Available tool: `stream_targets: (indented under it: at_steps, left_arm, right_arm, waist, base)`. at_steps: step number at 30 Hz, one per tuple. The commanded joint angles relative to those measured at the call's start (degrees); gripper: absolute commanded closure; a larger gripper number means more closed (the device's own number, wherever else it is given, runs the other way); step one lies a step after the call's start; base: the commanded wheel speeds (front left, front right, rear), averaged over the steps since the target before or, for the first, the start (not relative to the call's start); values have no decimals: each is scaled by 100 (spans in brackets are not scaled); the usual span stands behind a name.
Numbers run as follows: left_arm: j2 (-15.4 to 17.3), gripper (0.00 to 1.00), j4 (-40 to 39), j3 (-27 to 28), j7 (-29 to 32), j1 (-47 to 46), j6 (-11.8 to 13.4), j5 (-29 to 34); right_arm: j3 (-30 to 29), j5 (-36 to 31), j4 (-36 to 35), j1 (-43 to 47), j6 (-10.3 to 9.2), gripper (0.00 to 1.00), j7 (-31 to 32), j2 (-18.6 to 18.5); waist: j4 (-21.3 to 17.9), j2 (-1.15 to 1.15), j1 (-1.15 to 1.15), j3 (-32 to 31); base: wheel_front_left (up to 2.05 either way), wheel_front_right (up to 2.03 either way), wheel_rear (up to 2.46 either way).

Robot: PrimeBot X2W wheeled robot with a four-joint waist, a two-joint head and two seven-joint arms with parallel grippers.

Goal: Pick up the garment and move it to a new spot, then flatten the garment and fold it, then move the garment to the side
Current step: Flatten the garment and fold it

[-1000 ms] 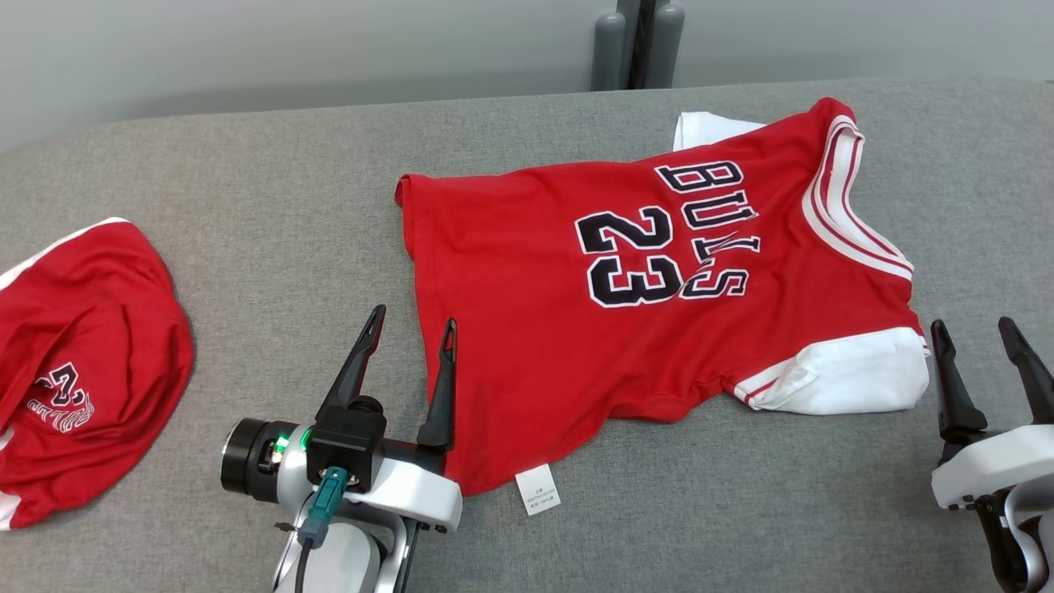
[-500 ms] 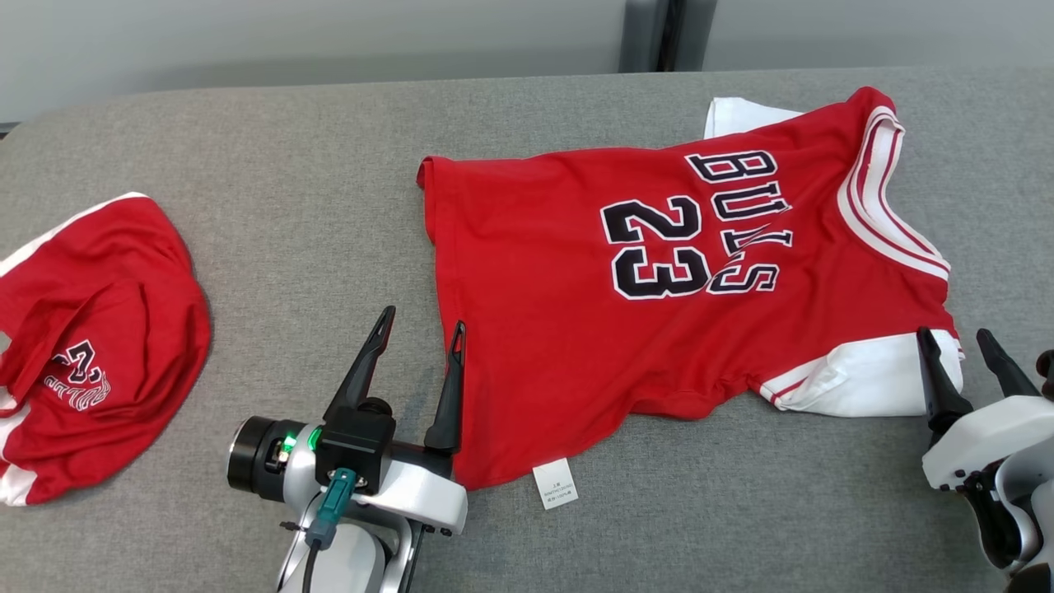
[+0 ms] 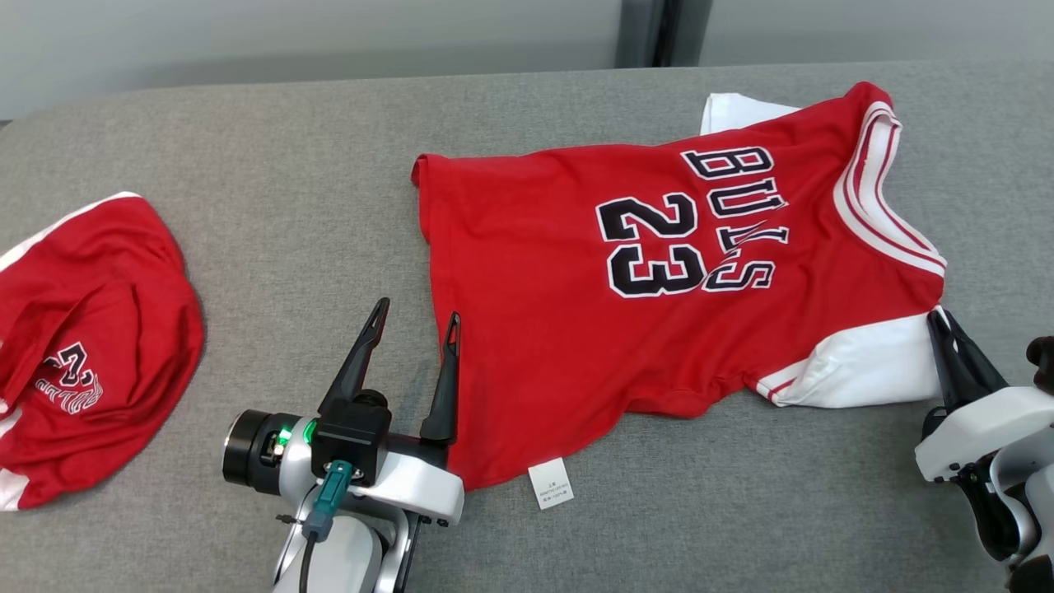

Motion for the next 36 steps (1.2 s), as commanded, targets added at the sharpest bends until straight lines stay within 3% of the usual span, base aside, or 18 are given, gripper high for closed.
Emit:
stream_targets:
  at_steps: [1, 6, 14, 16, 17, 18, 23, 27, 33, 36]
  left_arm:
    - [23, 0, 5, 37, -11, -6, 37, -7]
    - [23, 0, 9, 72, -11, 78, 61, -49]
    - [24, 0, 34, 140, -10, 127, 45, -25]
    - [23, 0, 29, 158, -11, 124, 52, -23]
    - [24, 0, 30, 164, -11, 124, 52, -22]
    - [24, 0, 29, 182, -10, 125, 50, -19]
    - [24, 0, 54, 184, -10, 110, 15, -15]
    - [24, 0, 72, 161, -11, 81, 16, -38]
    - [24, 0, 49, 184, -11, 114, 20, -51]
    - [23, 0, 44, 197, -10, 156, 14, -49]
  right_arm:
    - [48, -25, -91, 34, -2, 100, -91, -97]
    - [394, -103, -719, 418, -2, 100, -300, -307]
    - [1098, -538, -2200, 1422, -2, 99, -371, -1126]
    - [1275, -665, -2345, 1623, -2, 70, -372, -1371]
    - [1372, -788, -2387, 1700, -2, 43, -372, -1505]
    - [1516, -931, -2419, 1770, -2, 0, -372, -1659]
    - [2103, -1369, -2269, 1931, -2, 0, -372, -2190]
    - [2216, -1271, -2070, 2019, -2, 0, -368, -2335]
    - [1321, -664, -1974, 1998, -2, 0, -369, -2001]
    - [645, -416, -2130, 1971, -2, 0, -369, -1643]
  waist:
    - [-36, 0, 0, -30]
    - [-192, 0, 0, -137]
    - [-569, 0, 0, -234]
    - [-619, 0, 0, -243]
    - [-644, 0, 0, -247]
    - [-671, 0, 0, -252]
    - [-740, 0, 0, -258]
    - [-736, 0, 0, -268]
    - [-715, 0, 0, -284]
    - [-714, 0, 0, -295]
  base:
    - [0, 0, 0]
    - [0, 0, 0]
    - [0, 0, 0]
    - [0, 0, 0]
    - [0, 0, 0]
    - [0, 0, 0]
    - [0, 0, 0]
    - [0, 0, 0]
    - [0, 0, 0]
    - [0, 0, 0]
